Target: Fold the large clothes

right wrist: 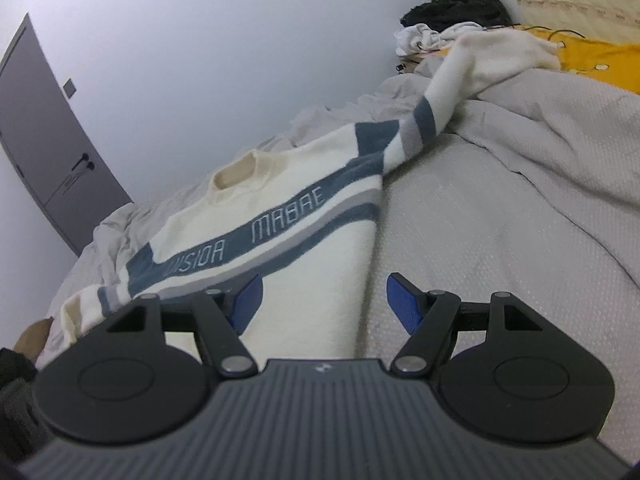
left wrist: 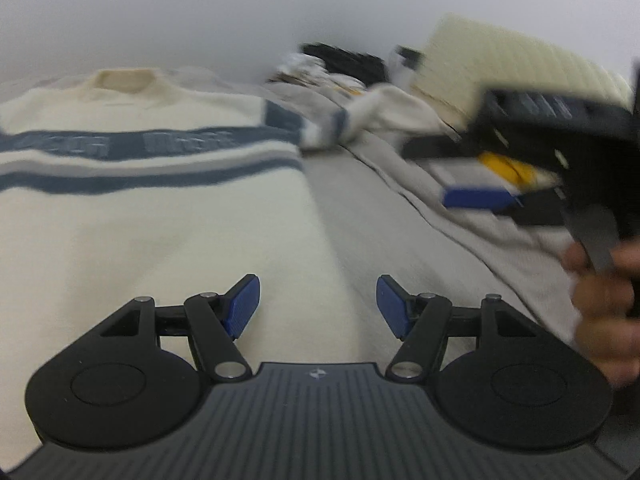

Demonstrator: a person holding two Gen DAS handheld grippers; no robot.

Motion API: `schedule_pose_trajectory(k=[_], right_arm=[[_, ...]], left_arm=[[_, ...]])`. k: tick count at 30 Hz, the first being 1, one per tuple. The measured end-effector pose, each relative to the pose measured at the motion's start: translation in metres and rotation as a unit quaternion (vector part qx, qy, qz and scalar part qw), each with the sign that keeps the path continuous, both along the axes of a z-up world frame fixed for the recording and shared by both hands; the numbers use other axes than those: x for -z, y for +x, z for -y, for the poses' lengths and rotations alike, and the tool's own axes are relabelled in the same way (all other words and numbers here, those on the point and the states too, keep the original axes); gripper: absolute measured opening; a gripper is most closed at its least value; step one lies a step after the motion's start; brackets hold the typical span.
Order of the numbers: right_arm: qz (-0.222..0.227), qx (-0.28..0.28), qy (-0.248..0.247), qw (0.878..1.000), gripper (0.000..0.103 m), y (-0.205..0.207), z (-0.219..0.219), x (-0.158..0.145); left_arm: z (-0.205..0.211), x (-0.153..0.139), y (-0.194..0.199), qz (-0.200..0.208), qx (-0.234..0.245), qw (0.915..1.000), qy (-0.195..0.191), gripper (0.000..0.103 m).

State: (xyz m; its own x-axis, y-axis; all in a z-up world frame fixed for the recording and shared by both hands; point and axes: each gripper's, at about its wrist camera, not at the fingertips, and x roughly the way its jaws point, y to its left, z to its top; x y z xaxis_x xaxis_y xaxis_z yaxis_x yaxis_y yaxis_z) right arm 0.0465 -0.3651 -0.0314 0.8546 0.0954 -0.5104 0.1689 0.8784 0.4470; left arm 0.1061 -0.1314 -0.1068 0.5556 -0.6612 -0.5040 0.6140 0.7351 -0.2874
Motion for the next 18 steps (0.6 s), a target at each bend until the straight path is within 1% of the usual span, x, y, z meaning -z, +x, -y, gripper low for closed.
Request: schedule_pose_trajectory(k=[1,3,6,7,9,14,16,17,18], right_arm=[[0.001,0.001,0.001,1.0,0.07,0.001,0.001,0.001],[-0.001,0.004,0.004,1.0,0.07,0.003,0.004,0.003],[-0.005,0.005,0.018,1.0,0.07,0.007,0.009,0.008],[-0.007,0.007,0.021,1.0,0.07,0.007,0.01,0.009],[-0.012,0.013,0.023,1.0,0.07,0.008,0.012,0.011],[-0.015,0.024,0.023,0.999,0.07,0.01,0.014,0.012],[-0.018,0.028,0.018,0.999,0.07,0.01,0.013,0.013],[-0.018,0.029,0.015,0.999,0.07,0.011,0.013,0.013],[-0.019,0.031,0.014,0.999,0.07,0.011,0.012,0.014]], left_arm=[[0.006,0.002,-0.003,0.004,0.011,0.9999,0.005,0.069],[0.019,0.008,-0.008,0.017,0.024,0.9991,0.029,0.069],[0.038,0.021,-0.009,0.023,0.008,0.9957,0.089,0.069],[0.041,0.025,-0.009,0.022,0.008,0.9947,0.1,0.069],[0.046,0.029,-0.013,0.033,0.01,0.9927,0.116,0.069],[0.056,0.034,-0.024,0.071,0.03,0.9812,0.177,0.069],[0.058,0.035,-0.027,0.085,0.03,0.9754,0.201,0.061],[0.059,0.037,-0.028,0.091,0.023,0.9724,0.214,0.05],[0.058,0.037,-0.027,0.092,0.018,0.9715,0.218,0.043]])
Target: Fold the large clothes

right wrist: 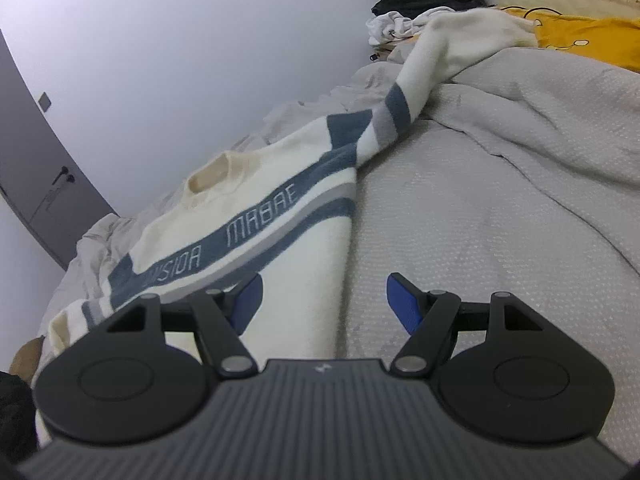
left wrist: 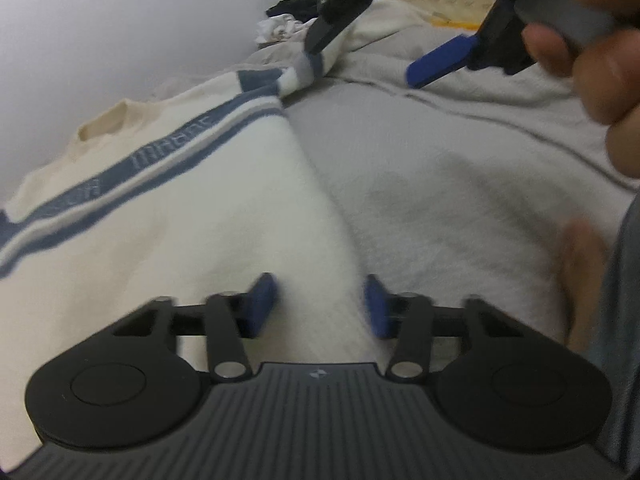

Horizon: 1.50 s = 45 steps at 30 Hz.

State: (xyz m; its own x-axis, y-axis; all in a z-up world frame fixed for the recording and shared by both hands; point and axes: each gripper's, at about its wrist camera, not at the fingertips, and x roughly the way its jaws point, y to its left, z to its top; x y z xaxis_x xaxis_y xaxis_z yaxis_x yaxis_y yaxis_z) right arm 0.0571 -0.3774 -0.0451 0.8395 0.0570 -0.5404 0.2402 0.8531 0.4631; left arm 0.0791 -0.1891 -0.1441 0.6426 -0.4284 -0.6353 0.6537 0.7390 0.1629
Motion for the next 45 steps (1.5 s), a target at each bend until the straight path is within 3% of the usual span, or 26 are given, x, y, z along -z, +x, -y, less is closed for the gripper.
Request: schedule_pose_trajectory(k=[1,3,7,10,15,18,20,27,31,34,38,42,45], right_arm=[[0.0,0.002,-0.001,1.0,0.07,0.0,0.0,0.001],[-0.003,0.007,-0.002,1.0,0.07,0.001,0.0,0.002],[-0.01,0.012,-0.012,1.0,0.07,0.003,-0.003,0.003],[-0.011,0.009,-0.012,1.0,0.07,0.004,-0.006,0.004],[-0.009,-0.004,0.002,1.0,0.07,0.006,-0.011,0.008],[-0.012,-0.024,0.014,1.0,0.071,0.01,-0.017,0.013],[-0.017,-0.045,0.037,0.998,0.071,0.013,-0.023,0.019],[-0.033,-0.107,0.122,0.986,0.073,0.027,-0.042,0.038],[-0.048,-0.148,0.138,0.978,0.072,0.042,-0.062,0.047],[-0.063,-0.167,0.2,0.964,0.072,0.051,-0.07,0.06],[-0.085,-0.174,0.296,0.935,0.07,0.057,-0.078,0.083],[-0.083,-0.16,0.318,0.931,0.071,0.059,-0.08,0.089],[-0.064,-0.157,0.353,0.92,0.066,0.059,-0.078,0.089]], left_arm=[[-0.001,-0.001,0.002,-0.003,-0.003,1.0,-0.002,0.039],[-0.008,-0.006,0.008,-0.014,-0.017,0.9997,-0.014,0.021],[-0.036,-0.026,0.024,-0.052,-0.052,0.9939,-0.082,0.017],[-0.069,-0.041,0.041,-0.088,-0.091,0.9797,-0.156,0.016],[-0.129,-0.056,0.07,-0.139,-0.16,0.9402,-0.267,0.016],[-0.16,-0.053,0.086,-0.169,-0.204,0.9103,-0.318,0.016],[-0.178,-0.047,0.096,-0.184,-0.237,0.8905,-0.342,0.016],[-0.207,-0.015,0.122,-0.242,-0.302,0.8366,-0.387,0.016],[-0.207,-0.011,0.122,-0.244,-0.307,0.834,-0.388,0.016],[-0.209,-0.009,0.121,-0.248,-0.307,0.8287,-0.397,0.016],[-0.213,-0.006,0.121,-0.257,-0.314,0.8158,-0.412,0.017],[-0.218,-0.003,0.118,-0.262,-0.318,0.8056,-0.426,0.017],[-0.223,-0.001,0.114,-0.279,-0.315,0.7885,-0.448,0.019]])
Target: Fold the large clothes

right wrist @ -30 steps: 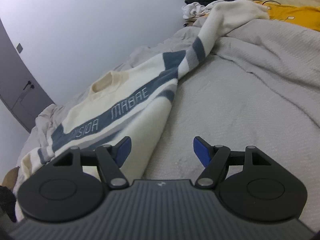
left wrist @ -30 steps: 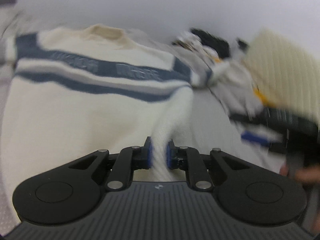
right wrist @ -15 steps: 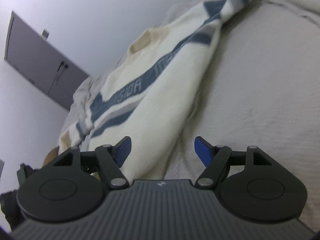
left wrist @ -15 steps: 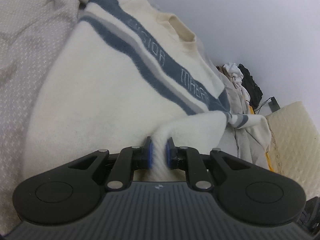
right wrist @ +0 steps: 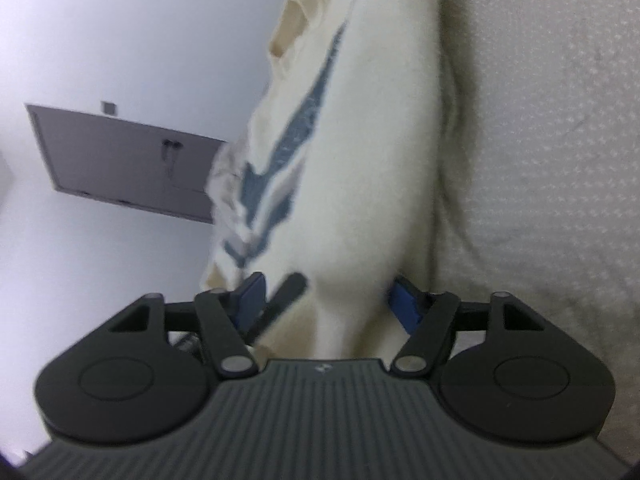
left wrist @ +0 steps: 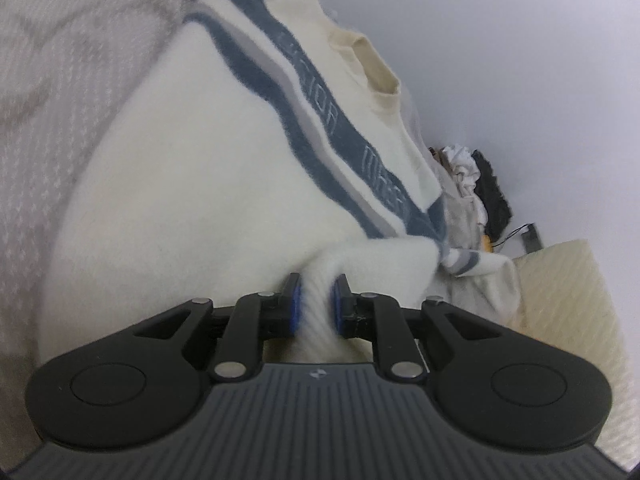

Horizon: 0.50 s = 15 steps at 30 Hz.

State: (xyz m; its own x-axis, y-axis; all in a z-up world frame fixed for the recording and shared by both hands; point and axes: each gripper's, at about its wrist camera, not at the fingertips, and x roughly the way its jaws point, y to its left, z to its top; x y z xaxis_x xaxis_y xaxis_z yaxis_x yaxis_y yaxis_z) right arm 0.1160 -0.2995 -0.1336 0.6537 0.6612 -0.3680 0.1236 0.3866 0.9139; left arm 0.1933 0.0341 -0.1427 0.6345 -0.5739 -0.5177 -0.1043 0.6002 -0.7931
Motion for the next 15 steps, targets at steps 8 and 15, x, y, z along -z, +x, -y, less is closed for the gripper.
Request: schedule_pose_trajectory(k=[8,15], right_arm=[[0.06,0.02,0.044,0.997,0.053,-0.006,0.005,-0.017],[-0.014,0.035,0.006,0.999,0.023,0.001,0.003,0.004]], left_arm=[[-0.007,-0.009,-0.007,0.001,0.0,0.9997,-0.025,0.04],[-0.017,-0.011,-0.01,-0.008,-0.005,0.9986,-0.052,0.045]])
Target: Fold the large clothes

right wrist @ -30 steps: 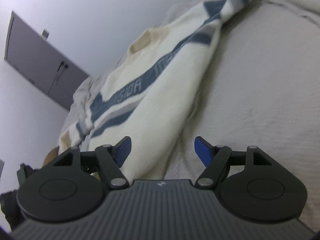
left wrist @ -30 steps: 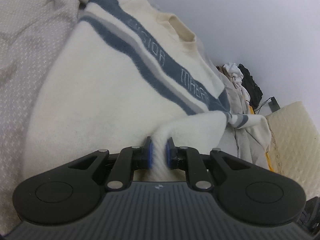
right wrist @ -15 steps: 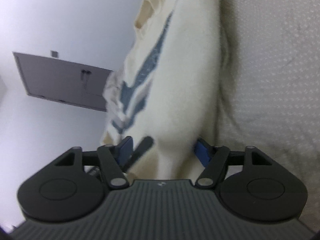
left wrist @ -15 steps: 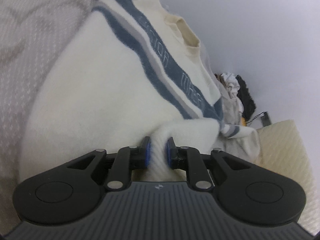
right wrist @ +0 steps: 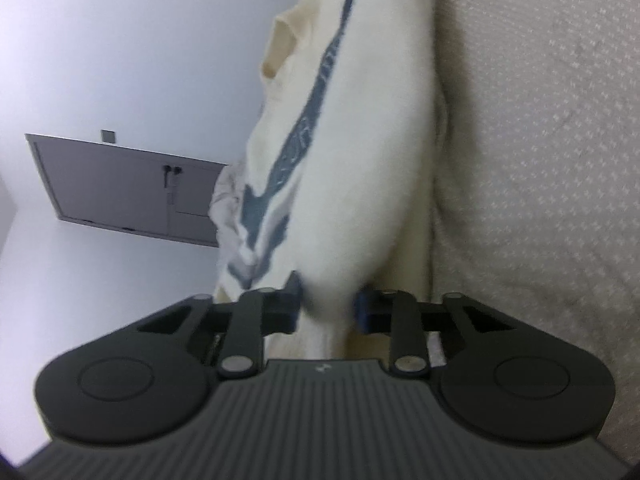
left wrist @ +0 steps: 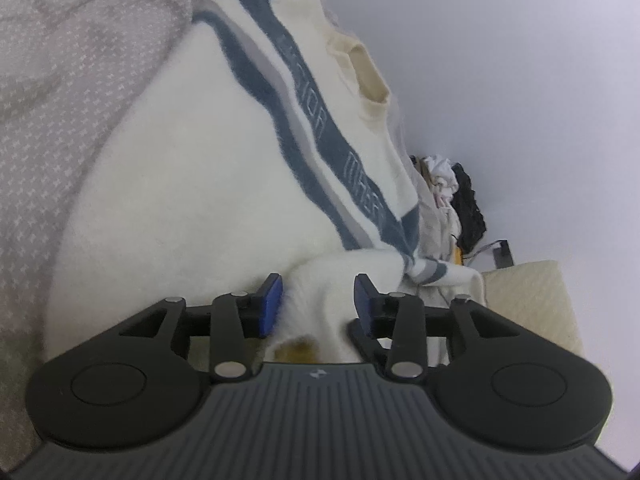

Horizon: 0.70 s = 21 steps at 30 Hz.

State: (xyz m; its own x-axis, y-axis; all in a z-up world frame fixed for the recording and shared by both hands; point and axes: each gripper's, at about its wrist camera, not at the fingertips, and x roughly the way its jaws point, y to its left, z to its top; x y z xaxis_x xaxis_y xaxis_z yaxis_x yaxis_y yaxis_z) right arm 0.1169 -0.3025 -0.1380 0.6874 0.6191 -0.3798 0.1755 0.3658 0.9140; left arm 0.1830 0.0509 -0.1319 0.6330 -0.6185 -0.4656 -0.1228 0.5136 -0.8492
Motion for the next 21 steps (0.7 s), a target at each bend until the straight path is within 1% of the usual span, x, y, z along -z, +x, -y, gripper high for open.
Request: schedule_pose_trajectory(k=[1,3,7,9,11,12,14,15,16,18,21], right_arm=[[0.003,-0.001,-0.012,1.0,0.02,0.0,0.0,-0.003],[0.011,-0.007,-0.05,0.999,0.017,-0.001,-0.001,-0.018],[0.032,-0.014,-0.107,0.994,0.014,-0.007,0.008,-0.05],[0.043,-0.013,-0.14,0.989,0.014,-0.014,0.019,-0.07],[0.052,-0.012,-0.184,0.982,0.013,-0.019,0.028,-0.089],[0.052,-0.015,-0.209,0.976,0.013,-0.021,0.033,-0.096],[0.046,-0.026,-0.269,0.962,0.013,-0.023,0.044,-0.11],[0.039,-0.028,-0.292,0.955,0.013,-0.024,0.049,-0.114],[0.026,-0.028,-0.322,0.946,0.013,-0.024,0.055,-0.117],[0.001,-0.027,-0.367,0.93,0.013,-0.019,0.059,-0.114],[-0.052,-0.037,-0.414,0.908,0.013,-0.017,0.07,-0.101]], left_arm=[[0.001,-0.001,0.0,0.0,0.002,1.0,0.003,0.045],[0.0,-0.004,-0.002,0.006,0.002,0.9999,0.011,0.045],[0.003,-0.012,-0.007,0.022,0.011,0.9996,0.013,0.045],[0.007,-0.017,-0.01,0.033,0.02,0.9991,0.02,0.046],[0.014,-0.021,-0.011,0.041,0.034,0.9981,0.031,0.046],[0.019,-0.023,-0.012,0.045,0.042,0.9973,0.04,0.046],[0.029,-0.024,-0.014,0.051,0.062,0.9949,0.061,0.046],[0.036,-0.025,-0.015,0.053,0.074,0.993,0.076,0.046],[0.041,-0.024,-0.017,0.055,0.081,0.9914,0.087,0.046],[0.051,-0.024,-0.02,0.062,0.096,0.9868,0.115,0.046],[0.061,-0.025,-0.023,0.068,0.105,0.9804,0.152,0.046]])
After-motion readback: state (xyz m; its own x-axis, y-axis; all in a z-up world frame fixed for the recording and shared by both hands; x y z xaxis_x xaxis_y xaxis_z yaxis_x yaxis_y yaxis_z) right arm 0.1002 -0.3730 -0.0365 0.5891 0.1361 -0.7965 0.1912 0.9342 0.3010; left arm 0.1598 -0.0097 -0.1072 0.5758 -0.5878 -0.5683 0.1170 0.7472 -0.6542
